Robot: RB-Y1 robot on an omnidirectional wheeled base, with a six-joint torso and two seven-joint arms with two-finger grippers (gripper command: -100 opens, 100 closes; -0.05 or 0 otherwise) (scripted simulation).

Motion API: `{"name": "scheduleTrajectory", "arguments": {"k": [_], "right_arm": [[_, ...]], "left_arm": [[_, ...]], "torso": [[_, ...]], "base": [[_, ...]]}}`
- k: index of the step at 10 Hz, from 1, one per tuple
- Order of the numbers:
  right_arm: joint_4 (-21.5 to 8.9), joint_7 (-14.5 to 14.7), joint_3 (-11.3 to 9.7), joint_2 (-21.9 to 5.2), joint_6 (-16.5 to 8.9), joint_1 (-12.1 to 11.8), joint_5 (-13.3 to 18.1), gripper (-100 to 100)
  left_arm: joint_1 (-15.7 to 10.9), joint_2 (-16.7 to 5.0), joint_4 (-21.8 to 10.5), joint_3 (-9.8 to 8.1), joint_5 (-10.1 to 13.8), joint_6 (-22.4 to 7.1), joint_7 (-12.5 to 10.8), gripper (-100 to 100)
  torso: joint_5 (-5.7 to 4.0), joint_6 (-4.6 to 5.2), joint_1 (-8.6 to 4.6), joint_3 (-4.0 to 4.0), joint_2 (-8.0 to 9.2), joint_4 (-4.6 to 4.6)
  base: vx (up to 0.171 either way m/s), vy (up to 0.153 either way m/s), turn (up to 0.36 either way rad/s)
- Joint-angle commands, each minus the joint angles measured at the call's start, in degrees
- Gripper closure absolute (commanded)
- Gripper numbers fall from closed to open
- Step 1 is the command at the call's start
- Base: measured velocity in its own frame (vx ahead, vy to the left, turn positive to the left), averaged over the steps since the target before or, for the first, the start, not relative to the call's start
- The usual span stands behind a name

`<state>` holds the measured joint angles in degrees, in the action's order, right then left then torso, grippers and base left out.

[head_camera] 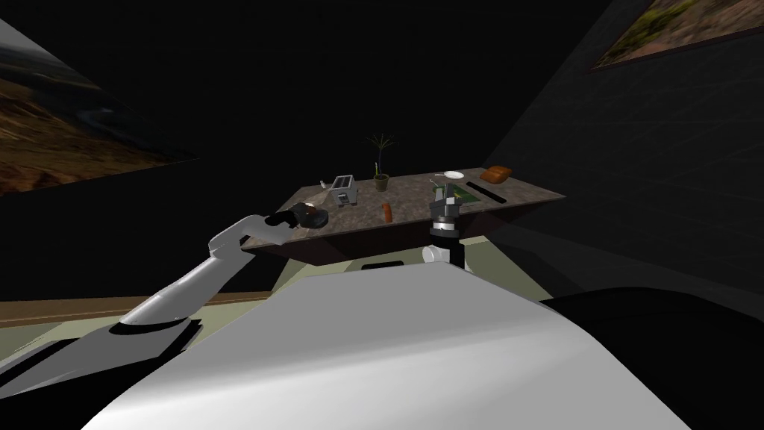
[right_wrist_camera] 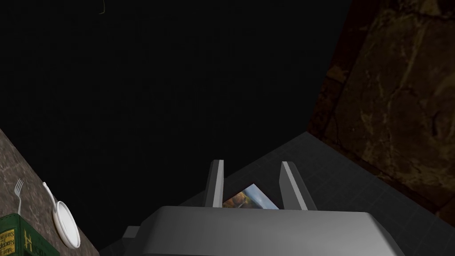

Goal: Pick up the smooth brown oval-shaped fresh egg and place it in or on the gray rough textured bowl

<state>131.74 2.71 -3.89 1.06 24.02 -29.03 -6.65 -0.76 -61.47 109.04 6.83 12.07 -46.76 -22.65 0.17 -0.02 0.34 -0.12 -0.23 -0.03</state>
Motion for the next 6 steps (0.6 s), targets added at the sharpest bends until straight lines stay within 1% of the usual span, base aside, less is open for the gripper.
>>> {"name": "scheduleTrajectory", "arguments": {"k": [1, 2, 3, 4, 6], "right_arm": [[0.00, 0.00, 0.00, 0.00, 0.00, 0.00, 0.00, 0], [0.00, 0.00, 0.00, 0.00, 0.00, 0.00, 0.00, 0], [0.00, 0.00, 0.00, 0.00, 0.00, 0.00, 0.00, 0], [0.00, 0.00, 0.00, 0.00, 0.00, 0.00, 0.00, 0], [0.00, 0.00, -0.01, 0.01, 0.00, 0.01, 0.00, 0]], "left_arm": [[0.33, -0.19, 0.06, 0.73, -0.36, -2.04, -0.21, 100], [0.55, -0.23, 0.16, 0.89, -0.52, -2.64, -0.33, 100], [0.74, -0.33, 0.16, 0.55, -0.27, -1.81, -0.30, 100], [0.76, -0.35, 0.15, 0.56, -0.29, -2.02, -0.34, -100], [0.75, -0.35, 0.14, 0.55, -0.29, -2.01, -0.35, -100]], "torso": [[0.00, 0.00, 0.00, 0.00, 0.00, 0.00], [-0.01, 0.00, 0.06, -0.01, -0.04, 0.01], [-0.02, 0.00, 0.05, -0.03, -0.07, 0.00], [-0.06, 0.02, -0.11, 0.03, 0.06, 0.02], [-0.11, 0.02, -0.29, 0.14, 0.23, 0.07]], "base": [[0.078, 0.076, -0.049], [0.087, 0.077, -0.028], [0.036, 0.034, -0.003], [0.007, 0.008, 0.001], [0.000, 0.000, 0.000]]}}
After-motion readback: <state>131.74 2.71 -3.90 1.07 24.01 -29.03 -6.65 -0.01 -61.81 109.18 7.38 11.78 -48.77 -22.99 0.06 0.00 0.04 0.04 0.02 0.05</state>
